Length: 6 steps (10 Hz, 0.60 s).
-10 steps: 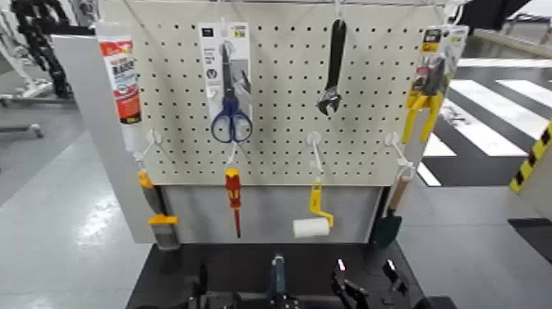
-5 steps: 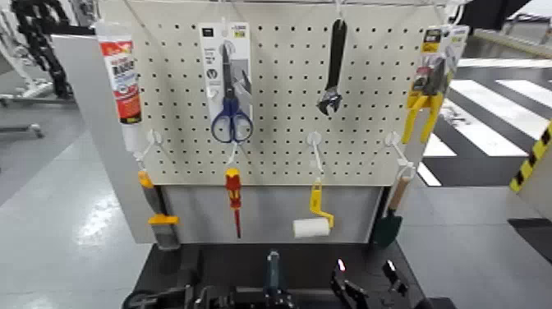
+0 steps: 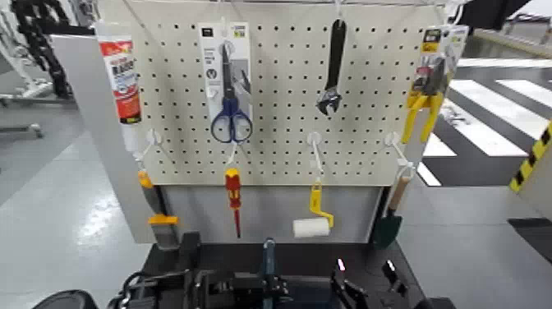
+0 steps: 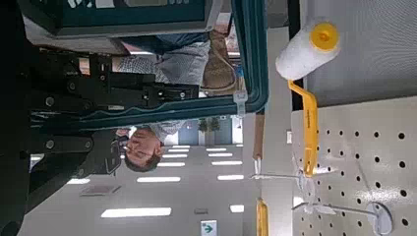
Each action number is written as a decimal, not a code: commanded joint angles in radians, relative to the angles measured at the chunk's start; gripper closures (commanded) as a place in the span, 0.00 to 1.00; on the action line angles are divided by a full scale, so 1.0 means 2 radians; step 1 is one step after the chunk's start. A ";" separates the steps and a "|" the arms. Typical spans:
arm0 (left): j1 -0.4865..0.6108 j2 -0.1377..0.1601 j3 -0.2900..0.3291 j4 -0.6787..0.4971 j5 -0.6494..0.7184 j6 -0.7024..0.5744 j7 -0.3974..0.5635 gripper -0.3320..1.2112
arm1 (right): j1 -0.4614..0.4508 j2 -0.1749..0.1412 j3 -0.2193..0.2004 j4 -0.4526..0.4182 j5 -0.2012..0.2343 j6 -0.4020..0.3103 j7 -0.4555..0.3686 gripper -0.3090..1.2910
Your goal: Place the crate on the table.
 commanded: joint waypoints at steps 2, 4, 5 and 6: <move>-0.026 0.002 -0.004 0.014 -0.066 -0.004 -0.053 0.98 | -0.001 0.001 0.001 0.001 0.000 0.000 0.000 0.28; -0.046 0.002 -0.011 0.026 -0.117 -0.010 -0.101 0.98 | -0.001 0.001 0.002 0.001 0.000 0.000 0.000 0.28; -0.055 0.004 -0.018 0.031 -0.135 -0.017 -0.121 0.98 | -0.002 0.001 0.002 0.001 0.000 0.000 0.000 0.28; -0.062 0.005 -0.024 0.037 -0.147 -0.024 -0.138 0.98 | -0.002 0.001 0.002 0.002 -0.001 -0.001 0.000 0.28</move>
